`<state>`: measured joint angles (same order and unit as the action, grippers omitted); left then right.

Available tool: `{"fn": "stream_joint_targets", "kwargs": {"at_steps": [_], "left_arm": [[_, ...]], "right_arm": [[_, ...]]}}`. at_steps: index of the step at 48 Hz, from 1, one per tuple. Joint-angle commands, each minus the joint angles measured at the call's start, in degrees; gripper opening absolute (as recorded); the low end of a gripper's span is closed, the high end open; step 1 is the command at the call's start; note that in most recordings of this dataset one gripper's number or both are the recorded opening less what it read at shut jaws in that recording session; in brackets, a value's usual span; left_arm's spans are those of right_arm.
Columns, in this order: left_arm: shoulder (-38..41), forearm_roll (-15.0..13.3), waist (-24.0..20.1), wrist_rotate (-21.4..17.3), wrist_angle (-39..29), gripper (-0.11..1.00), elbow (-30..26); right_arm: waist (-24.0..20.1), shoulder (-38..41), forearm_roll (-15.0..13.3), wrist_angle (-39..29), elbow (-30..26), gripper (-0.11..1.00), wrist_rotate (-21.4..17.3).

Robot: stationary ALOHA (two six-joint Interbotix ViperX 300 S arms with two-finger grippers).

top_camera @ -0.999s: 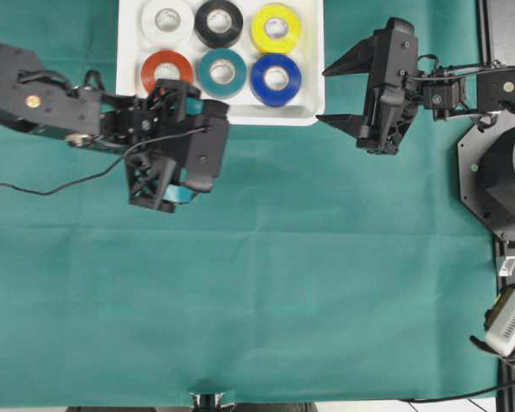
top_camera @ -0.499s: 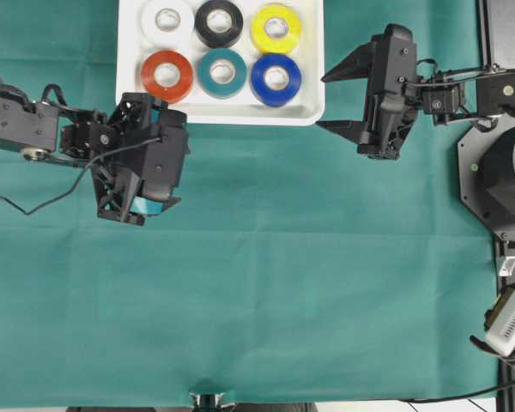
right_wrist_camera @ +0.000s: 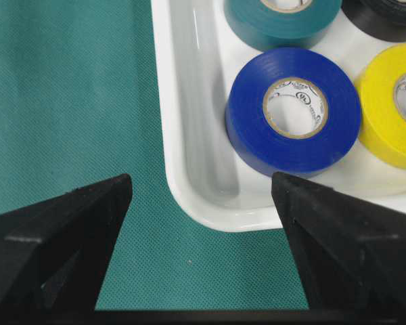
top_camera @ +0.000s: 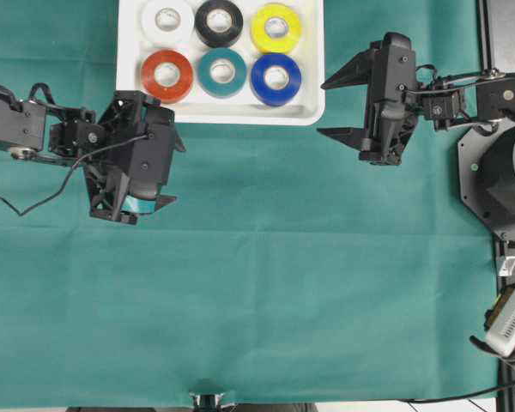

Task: Put the tape alternately from left to right into the white case.
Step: 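Withdraw the left gripper from the tray toward the left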

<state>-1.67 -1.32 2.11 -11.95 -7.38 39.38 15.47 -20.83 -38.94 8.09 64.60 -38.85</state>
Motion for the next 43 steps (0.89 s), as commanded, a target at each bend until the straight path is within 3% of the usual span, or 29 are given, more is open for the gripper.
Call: {"fn": "stream_joint_targets", "kwargs": {"at_steps": [1, 28, 43], "left_arm": [[-2.29, -0.09, 0.0, 0.0, 0.53, 0.92, 0.09], [-9.14, -0.26, -0.7, 0.53, 0.53, 0.92, 5.89], [-15.29, -0.18, -2.29, 4.83, 2.02, 0.92, 11.34]], "right_arm": [[-0.53, -0.35, -0.09, 0.35, -0.7, 0.85, -0.18], [-5.36, -3.78, -0.09, 1.05, 0.26, 0.85, -0.18], [-5.36, -11.87, 0.26, 1.05, 3.69, 0.85, -0.35]]}}
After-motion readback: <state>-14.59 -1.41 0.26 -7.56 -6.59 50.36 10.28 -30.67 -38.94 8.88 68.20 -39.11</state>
